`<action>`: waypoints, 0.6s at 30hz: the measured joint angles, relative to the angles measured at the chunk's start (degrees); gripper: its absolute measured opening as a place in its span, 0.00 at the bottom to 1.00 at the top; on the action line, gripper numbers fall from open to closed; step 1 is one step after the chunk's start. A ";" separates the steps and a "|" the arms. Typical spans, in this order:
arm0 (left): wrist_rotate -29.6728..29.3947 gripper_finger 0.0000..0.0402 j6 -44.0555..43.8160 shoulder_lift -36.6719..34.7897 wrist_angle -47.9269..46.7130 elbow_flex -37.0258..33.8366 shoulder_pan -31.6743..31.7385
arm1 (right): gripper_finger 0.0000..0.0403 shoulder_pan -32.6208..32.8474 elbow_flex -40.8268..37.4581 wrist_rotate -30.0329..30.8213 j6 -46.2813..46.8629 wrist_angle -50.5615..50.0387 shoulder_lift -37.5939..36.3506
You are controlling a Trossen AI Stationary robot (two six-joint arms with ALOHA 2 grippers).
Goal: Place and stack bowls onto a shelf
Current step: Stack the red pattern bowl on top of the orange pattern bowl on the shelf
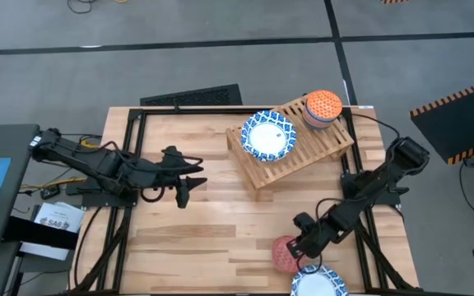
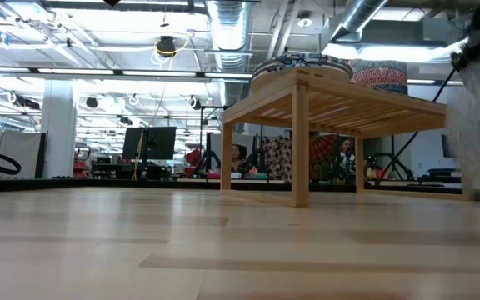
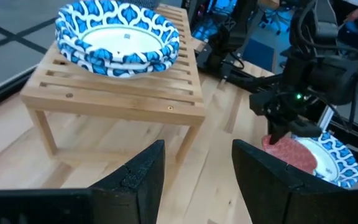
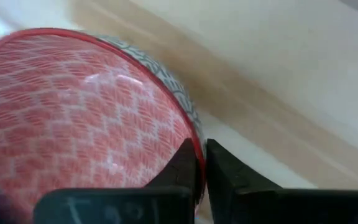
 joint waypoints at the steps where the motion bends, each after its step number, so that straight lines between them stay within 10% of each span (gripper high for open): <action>1: 0.09 0.42 0.40 -0.49 -0.05 0.00 0.20 | 0.09 -0.58 0.06 0.01 -0.87 0.08 -1.42; 10: 1.33 0.42 4.82 -8.13 -0.62 0.02 2.02 | 0.09 -8.92 7.32 -5.22 -11.44 -4.75 -16.35; 18: 2.30 0.42 8.28 -12.97 -1.10 0.07 2.22 | 0.09 -24.25 34.67 1.31 -24.56 -33.63 -18.74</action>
